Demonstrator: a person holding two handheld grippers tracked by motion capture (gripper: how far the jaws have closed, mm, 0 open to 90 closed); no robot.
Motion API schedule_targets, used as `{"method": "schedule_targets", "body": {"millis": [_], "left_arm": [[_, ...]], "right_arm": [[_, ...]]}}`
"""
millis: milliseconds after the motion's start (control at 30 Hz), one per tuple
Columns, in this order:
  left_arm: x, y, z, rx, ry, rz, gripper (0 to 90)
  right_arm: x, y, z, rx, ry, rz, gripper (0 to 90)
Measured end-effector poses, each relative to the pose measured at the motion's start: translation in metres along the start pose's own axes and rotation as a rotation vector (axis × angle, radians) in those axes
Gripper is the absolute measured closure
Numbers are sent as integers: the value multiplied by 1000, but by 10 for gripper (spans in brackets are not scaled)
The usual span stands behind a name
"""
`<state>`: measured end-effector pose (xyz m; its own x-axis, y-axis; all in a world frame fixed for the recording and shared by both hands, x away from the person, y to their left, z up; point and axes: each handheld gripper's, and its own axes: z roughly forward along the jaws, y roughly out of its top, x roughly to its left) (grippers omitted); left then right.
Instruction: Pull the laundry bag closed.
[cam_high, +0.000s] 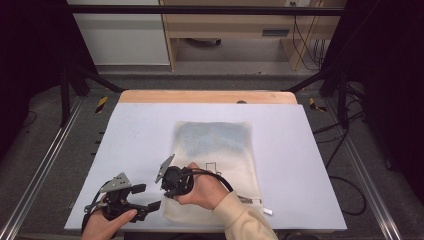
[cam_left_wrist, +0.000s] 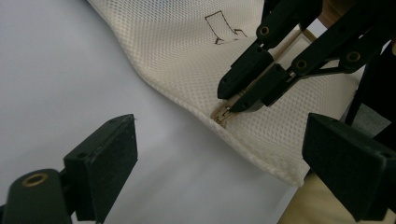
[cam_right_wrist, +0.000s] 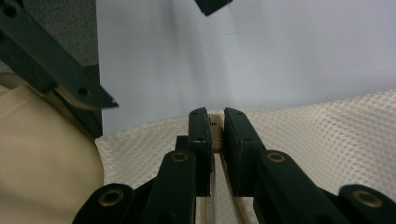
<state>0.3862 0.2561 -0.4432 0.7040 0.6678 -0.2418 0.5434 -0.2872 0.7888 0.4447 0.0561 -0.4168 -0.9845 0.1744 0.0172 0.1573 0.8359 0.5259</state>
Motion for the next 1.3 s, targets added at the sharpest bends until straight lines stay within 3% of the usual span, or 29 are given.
{"method": "schedule_targets", "body": {"millis": [133, 300, 867, 1100, 1300], "left_arm": [[-1, 0, 5, 7, 11, -4, 148], [-3, 0, 13, 20, -10, -23, 169], [-4, 1, 33, 81, -21, -14, 258], [-2, 2, 39, 102, -67, -9, 371], [3, 2, 46, 109, -141, -39, 416]], "right_arm": [[0, 0, -1, -9, 0, -2, 818], [1, 0, -3, -17, -5, 2, 818], [1, 2, -11, -46, -19, 2, 818], [2, 3, -14, -60, -21, -2, 818], [1, 3, -15, -64, -24, -13, 818]]}}
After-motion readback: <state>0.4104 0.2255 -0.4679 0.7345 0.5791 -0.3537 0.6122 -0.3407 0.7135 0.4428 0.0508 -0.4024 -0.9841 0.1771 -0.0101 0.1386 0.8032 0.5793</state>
